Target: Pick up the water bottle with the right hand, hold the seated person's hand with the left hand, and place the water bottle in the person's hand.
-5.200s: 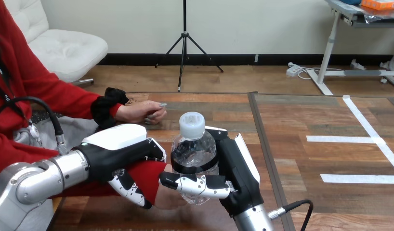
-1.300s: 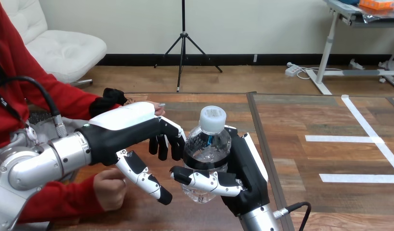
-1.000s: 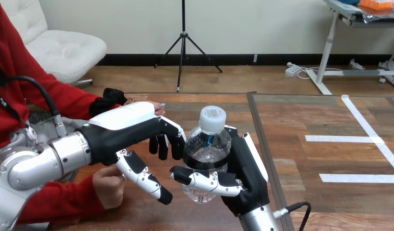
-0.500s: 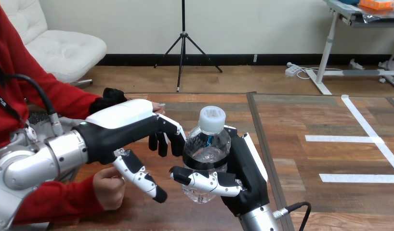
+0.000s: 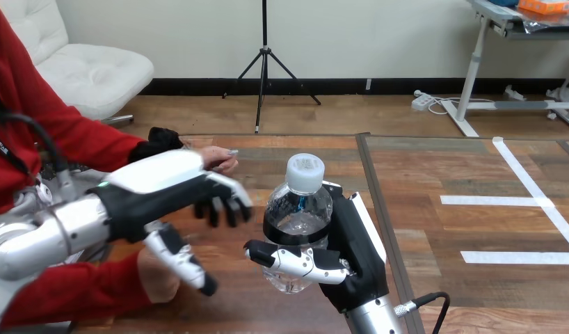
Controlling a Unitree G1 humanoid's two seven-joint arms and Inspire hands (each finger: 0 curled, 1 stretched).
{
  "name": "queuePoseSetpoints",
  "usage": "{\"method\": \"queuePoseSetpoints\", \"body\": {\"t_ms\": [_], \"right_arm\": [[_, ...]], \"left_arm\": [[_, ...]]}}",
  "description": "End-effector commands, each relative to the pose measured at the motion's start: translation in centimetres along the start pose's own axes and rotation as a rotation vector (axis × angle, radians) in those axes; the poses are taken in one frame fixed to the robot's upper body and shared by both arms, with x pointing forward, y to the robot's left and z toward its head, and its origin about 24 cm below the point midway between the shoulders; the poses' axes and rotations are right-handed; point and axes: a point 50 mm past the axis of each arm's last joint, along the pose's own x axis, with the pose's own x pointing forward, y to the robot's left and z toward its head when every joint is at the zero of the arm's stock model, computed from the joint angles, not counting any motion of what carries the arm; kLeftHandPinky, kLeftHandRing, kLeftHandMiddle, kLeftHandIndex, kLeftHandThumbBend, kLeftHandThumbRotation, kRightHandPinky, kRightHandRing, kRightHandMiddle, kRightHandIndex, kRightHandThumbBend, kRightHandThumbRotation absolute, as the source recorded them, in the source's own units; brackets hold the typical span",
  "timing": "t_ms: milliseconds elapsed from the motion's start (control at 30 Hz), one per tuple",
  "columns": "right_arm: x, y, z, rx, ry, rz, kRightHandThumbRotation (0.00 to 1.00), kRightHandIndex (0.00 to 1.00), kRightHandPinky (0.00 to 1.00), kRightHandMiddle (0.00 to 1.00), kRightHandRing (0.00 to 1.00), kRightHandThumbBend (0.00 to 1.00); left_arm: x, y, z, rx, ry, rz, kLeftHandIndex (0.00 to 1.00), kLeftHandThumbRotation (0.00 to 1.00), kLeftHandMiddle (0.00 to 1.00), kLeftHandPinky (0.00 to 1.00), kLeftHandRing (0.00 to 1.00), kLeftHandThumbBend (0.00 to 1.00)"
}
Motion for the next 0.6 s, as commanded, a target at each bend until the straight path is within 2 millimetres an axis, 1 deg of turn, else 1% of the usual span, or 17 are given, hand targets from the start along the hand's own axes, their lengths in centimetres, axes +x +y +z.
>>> {"method": "queuePoseSetpoints", "body": {"t_ms": [0,200,400,567], "right_arm": [[6.7,6.0,4.2,0.195,-0.313,0.014,0.00,0.29,0.19,0.28,0.24,0.71],[6.7,5.9,4.2,0.195,-0.314,0.010,0.00,0.29,0.19,0.27,0.24,0.71],[6.7,5.8,4.3,0.192,-0.316,0.008,0.00,0.29,0.20,0.27,0.24,0.71],[6.6,5.8,4.3,0.195,-0.314,0.007,0.00,0.29,0.19,0.27,0.24,0.71]], "left_arm": [[-2.3,2.5,-4.0,0.087,0.199,0.064,0.70,0.27,0.67,0.60,0.62,1.00],[-2.9,1.9,-5.6,0.091,0.274,0.058,0.72,0.28,0.68,0.61,0.63,1.00],[-3.4,1.4,-6.7,0.108,0.343,0.058,0.76,0.29,0.71,0.64,0.66,1.00],[-3.6,0.8,-7.5,0.120,0.382,0.063,0.79,0.33,0.73,0.66,0.68,1.00]]}}
